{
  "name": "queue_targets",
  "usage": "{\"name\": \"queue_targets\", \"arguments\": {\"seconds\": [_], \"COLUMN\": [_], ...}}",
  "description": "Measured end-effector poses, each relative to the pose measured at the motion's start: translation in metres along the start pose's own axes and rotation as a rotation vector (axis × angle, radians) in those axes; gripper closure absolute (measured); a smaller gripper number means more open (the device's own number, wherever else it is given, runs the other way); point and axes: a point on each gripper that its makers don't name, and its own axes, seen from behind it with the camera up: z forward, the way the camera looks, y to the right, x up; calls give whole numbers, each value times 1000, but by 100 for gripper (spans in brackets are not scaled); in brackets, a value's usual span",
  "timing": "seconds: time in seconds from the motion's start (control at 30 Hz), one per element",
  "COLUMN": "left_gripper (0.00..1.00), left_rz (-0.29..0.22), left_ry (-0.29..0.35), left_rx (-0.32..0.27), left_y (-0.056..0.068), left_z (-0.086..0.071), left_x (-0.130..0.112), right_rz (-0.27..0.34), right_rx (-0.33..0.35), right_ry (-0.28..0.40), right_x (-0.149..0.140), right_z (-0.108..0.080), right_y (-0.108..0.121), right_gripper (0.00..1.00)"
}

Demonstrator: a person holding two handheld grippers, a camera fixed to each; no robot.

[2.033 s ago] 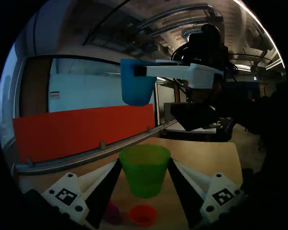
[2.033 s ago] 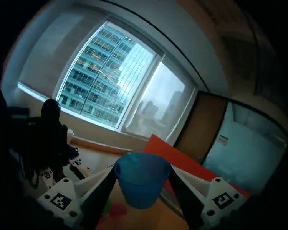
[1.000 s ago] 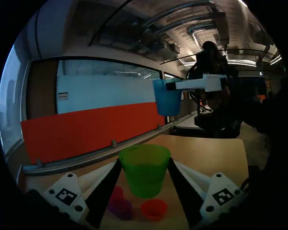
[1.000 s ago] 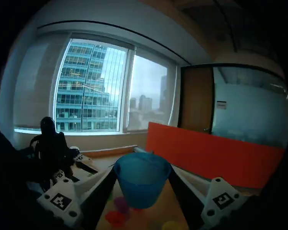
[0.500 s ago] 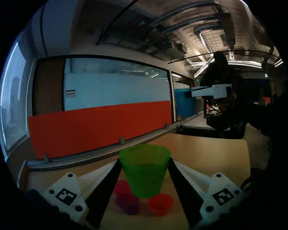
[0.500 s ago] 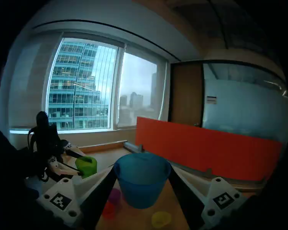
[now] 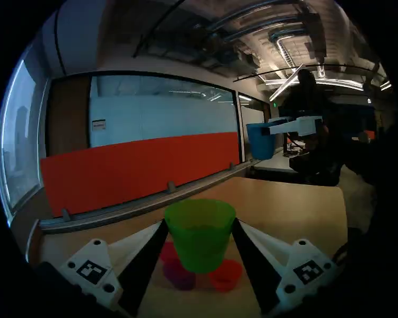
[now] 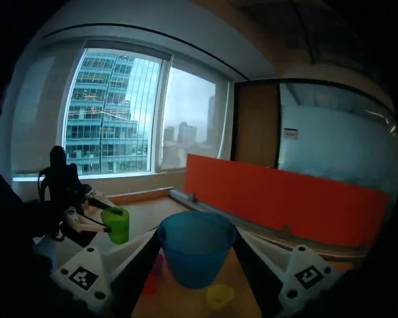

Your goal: Pour water

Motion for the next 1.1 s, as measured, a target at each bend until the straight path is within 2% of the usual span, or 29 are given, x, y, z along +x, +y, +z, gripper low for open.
{"name": "queue_targets", "arguments": {"seconds": [0.57, 0.87, 1.1], "left_gripper": [14, 14, 14], "left_rz": [24, 18, -5], "left_ry": [-169, -259, -337], "left_rx": [-10, -29, -40], "left_y": [-4, -3, -3], "left_z": [-2, -4, -6], "left_x": [-57, -88, -114], "right_rz": [-7, 10, 23], "right_rx": [1, 30, 44], "right_ry": [-100, -155, -209], "right_x": [-68, -100, -125], "right_z": [4, 6, 7], "right_y": [5, -2, -4], "right_gripper": [6, 6, 6]}}
